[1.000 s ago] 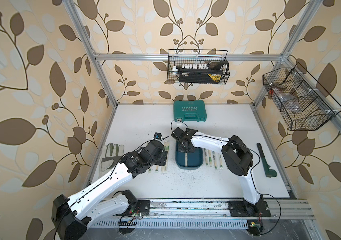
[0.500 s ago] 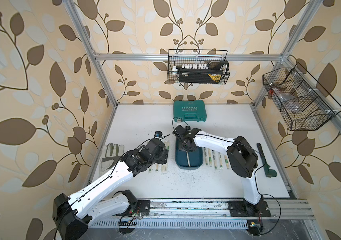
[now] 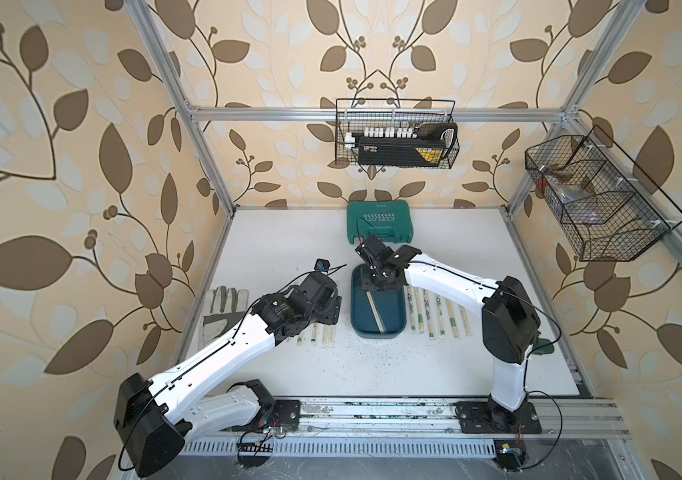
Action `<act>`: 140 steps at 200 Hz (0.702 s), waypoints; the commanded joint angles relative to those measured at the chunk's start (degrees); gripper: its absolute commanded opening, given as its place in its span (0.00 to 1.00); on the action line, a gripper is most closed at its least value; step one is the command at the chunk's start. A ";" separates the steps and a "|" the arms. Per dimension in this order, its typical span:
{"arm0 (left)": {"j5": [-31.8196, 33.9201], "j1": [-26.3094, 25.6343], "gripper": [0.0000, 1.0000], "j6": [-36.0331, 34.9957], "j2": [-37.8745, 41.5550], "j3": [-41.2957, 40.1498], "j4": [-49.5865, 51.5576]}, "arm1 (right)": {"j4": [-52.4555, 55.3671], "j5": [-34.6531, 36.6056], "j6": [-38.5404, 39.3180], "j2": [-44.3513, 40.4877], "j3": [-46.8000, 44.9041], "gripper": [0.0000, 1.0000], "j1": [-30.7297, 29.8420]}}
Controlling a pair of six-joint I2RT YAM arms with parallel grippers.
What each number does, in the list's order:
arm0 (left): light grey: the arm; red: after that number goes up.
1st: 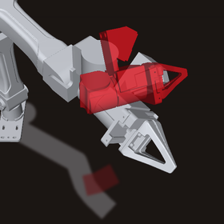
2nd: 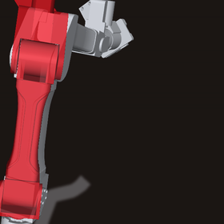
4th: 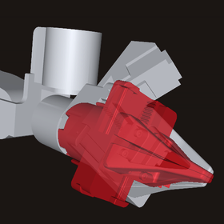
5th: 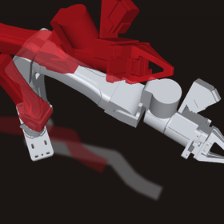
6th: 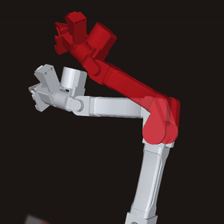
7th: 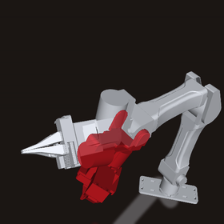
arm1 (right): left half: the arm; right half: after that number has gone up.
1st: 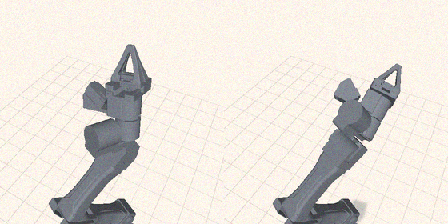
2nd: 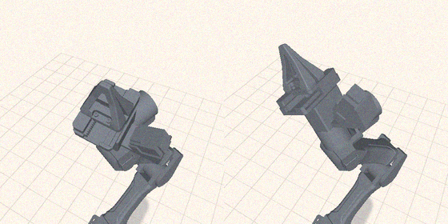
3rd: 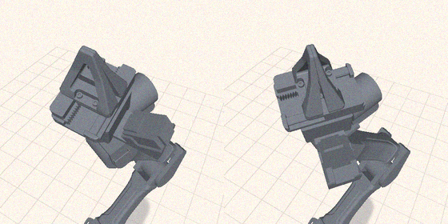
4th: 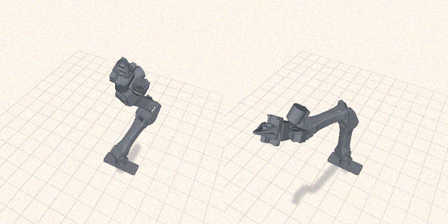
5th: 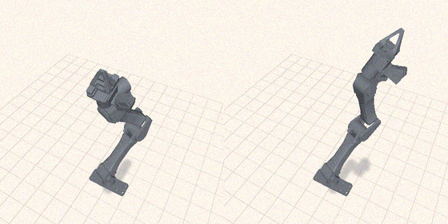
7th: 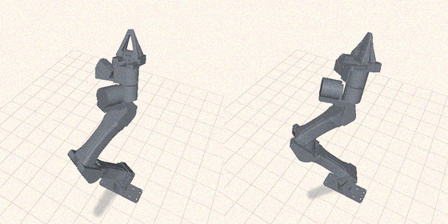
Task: Take the paired disposable chopsticks out of the storage box
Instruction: Pick up the paired disposable chopsticks from the storage box.
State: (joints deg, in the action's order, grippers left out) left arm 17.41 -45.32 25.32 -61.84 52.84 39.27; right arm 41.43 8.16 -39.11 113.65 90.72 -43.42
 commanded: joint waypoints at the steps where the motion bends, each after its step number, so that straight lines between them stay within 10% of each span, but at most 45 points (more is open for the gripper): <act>1: -0.72 0.50 0.76 -0.52 0.45 1.89 -0.86 | 0.04 -3.16 4.73 5.74 0.73 0.21 -0.09; 52: -1.09 0.50 0.76 0.18 0.23 0.95 -0.96 | -1.76 0.21 7.21 13.45 2.28 0.45 0.02; 94: -0.71 0.46 0.77 0.78 0.15 0.82 -0.93 | -2.52 1.47 5.60 17.12 1.80 0.00 0.17; 140: -0.49 0.47 0.78 0.82 -0.62 1.37 -0.68 | -2.17 1.59 4.83 12.93 0.00 0.00 0.18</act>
State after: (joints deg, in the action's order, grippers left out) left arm 17.39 -45.32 25.58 -61.98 52.93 39.11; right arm 37.08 8.56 -33.52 125.32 93.97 -43.70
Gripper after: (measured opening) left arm 0.779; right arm 0.053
